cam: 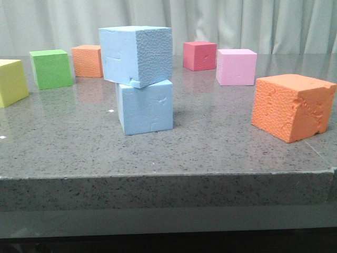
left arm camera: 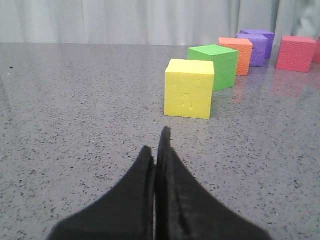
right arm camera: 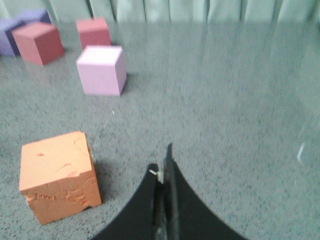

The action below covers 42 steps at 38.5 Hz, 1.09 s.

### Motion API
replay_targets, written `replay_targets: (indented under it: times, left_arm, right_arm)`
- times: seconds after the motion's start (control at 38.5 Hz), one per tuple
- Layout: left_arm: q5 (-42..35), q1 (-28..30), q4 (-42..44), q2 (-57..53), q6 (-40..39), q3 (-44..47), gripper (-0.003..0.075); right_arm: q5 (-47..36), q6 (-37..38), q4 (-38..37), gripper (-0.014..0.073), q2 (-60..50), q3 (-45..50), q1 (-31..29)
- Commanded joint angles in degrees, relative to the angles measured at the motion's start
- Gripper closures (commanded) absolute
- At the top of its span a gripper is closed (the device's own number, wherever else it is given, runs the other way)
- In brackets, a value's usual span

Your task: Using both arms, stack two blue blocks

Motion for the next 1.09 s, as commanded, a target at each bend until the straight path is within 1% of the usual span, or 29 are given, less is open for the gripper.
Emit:
replay_targets:
  times: [0.0,0.16,0.34,0.39,1.06]
  left_arm:
    - [-4.93,0.04,-0.36,-1.08,-0.31,0.15,0.0741]
    - [-4.93,0.04,-0.36,-1.08,-0.31,0.15,0.0741]
    - [-4.93,0.04,-0.36,-1.08,-0.31,0.15,0.0741]
    - [-4.93,0.04,-0.36,-1.08,-0.31,0.15,0.0741]
    - [-4.93,0.04,-0.36,-0.98,-0.31,0.15,0.0741]
  right_arm:
    - [-9.69,-2.28,-0.86,0.0653,-5.16,4.71,0.10]
    - [-10.33,-2.28,0.50,0.0653,-14.17,15.10,0.10]
    - [-10.39,-2.28,3.31,0.0653,-22.39,22.64,0.10]
    - [-9.18,-2.28,3.43,0.0653,-23.15,22.78,0.10]
    - [-9.15,-2.28,2.68,0.0653,-23.02,22.71,0.10]
